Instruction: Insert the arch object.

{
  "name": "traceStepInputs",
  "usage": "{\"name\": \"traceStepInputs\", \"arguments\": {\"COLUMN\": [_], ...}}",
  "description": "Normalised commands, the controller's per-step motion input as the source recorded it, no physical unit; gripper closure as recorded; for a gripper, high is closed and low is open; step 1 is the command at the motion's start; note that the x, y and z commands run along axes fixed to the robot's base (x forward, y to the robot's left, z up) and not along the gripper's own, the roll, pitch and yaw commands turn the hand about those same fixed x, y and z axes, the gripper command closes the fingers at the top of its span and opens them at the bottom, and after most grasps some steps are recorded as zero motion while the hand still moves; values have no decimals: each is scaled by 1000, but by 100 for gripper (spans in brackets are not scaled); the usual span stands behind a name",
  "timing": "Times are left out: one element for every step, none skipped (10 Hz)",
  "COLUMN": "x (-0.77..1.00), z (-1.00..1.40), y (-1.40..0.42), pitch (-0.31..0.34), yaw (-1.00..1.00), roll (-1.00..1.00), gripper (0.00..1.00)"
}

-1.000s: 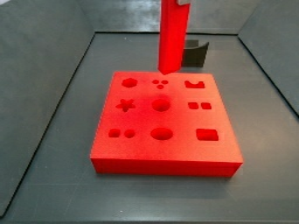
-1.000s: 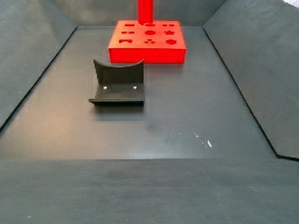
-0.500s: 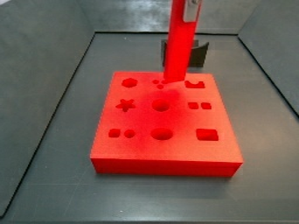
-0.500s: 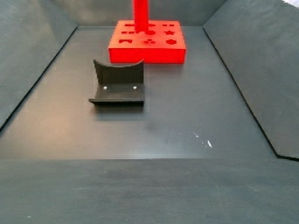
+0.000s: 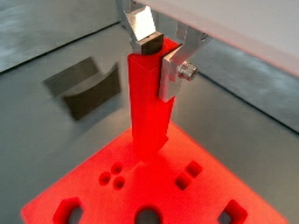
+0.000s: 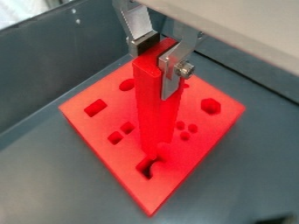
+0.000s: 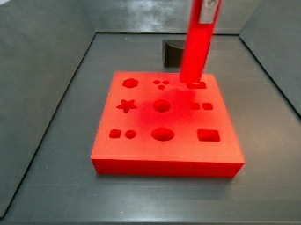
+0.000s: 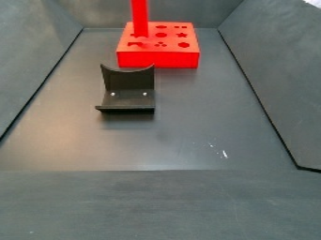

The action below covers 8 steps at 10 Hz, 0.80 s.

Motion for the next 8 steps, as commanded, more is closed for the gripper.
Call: {"name": "traceStepInputs", "arguments": {"x": [309, 0, 0, 0, 126, 334, 429, 317], "z": [46, 0, -131, -166, -180, -134, -206, -243], "y": [183, 46, 0, -94, -109, -63, 0, 0], "pitch": [70, 0, 0, 0, 31, 103, 109, 123], "yaw": [-460, 0, 0, 0, 0, 0, 0, -20], "roll": [-26, 0, 0, 0, 21, 14, 0, 54], "gripper": [100, 100, 100, 100, 100, 100, 100, 100]}}
